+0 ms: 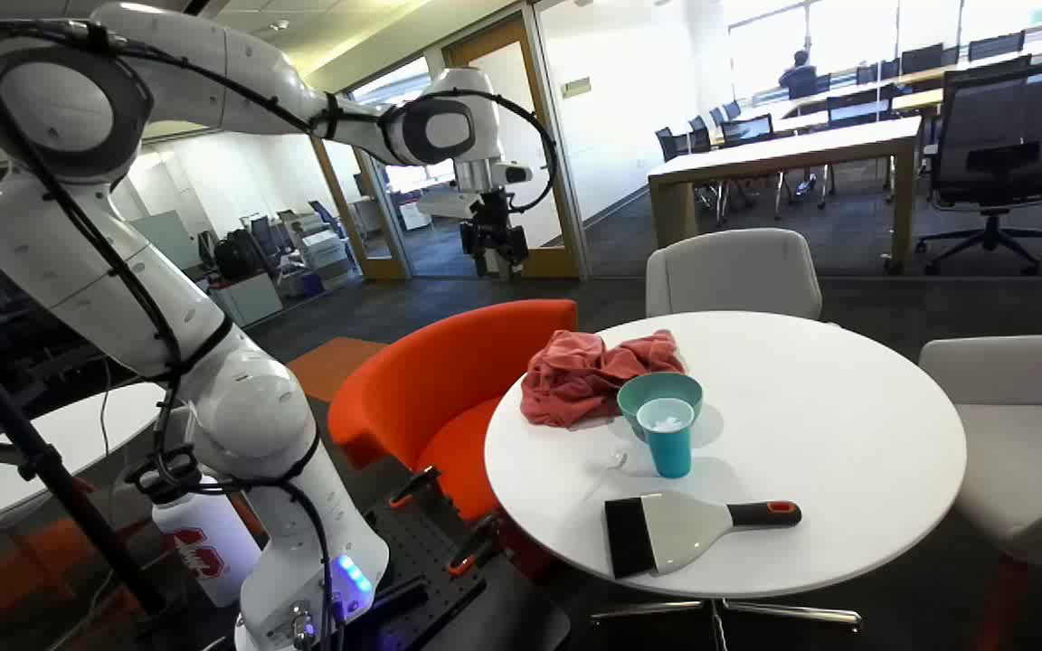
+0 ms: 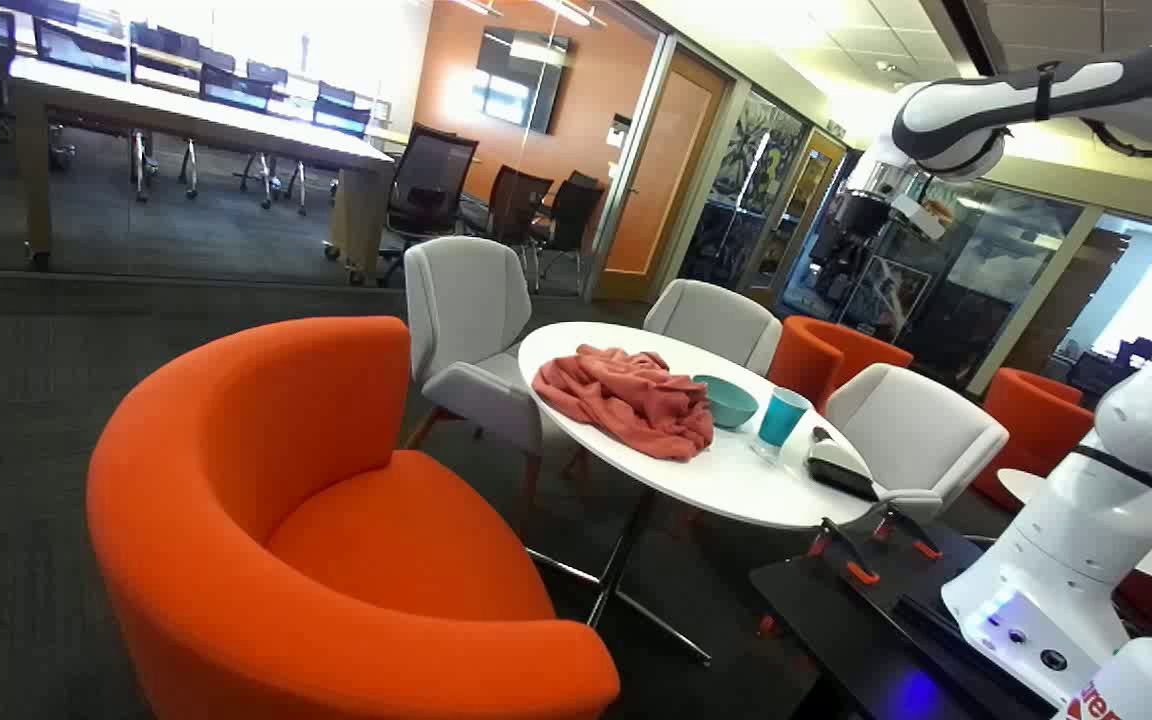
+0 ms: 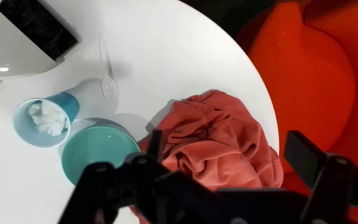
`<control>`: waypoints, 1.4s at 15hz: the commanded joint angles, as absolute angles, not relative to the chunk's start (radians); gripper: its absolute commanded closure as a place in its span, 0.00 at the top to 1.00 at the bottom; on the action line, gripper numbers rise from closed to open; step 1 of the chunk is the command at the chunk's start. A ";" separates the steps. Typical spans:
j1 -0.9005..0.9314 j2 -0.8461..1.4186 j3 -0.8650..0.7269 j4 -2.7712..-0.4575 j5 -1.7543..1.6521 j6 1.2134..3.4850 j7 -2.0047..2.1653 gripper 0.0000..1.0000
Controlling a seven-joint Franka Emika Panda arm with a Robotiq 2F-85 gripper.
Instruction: Pour the contents in the cup into the bowl
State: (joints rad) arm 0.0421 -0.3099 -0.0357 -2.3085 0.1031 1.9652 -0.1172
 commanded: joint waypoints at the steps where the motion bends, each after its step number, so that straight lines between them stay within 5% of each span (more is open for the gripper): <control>1: 0.035 -0.309 -0.029 -2.307 0.105 1.963 -0.119 1.00; 21: -0.125 -0.188 -0.195 -2.305 -0.176 2.113 -0.333 1.00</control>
State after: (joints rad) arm -0.1159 -0.1876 -0.2057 -2.3059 -0.1787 2.1148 -0.3334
